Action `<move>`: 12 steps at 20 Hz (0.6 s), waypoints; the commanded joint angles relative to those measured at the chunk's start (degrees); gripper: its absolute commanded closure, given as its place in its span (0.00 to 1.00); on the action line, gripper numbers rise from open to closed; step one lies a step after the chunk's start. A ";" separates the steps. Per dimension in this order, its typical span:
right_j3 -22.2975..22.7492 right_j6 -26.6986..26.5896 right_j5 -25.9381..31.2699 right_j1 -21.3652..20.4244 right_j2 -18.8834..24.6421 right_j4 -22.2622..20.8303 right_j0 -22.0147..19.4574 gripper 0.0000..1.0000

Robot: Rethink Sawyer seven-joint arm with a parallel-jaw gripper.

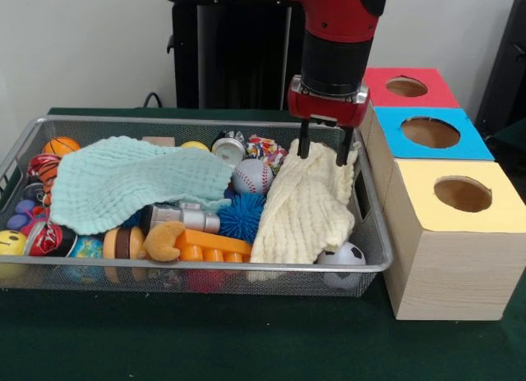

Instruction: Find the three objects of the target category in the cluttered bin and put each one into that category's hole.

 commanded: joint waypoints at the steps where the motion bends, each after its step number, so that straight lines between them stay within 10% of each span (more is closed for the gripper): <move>1: 0.50 7.11 -2.96 2.00 0.35 0.88 -1.96 0.00; 12: -0.50 3.23 -0.75 1.10 0.91 -0.84 -3.74 0.00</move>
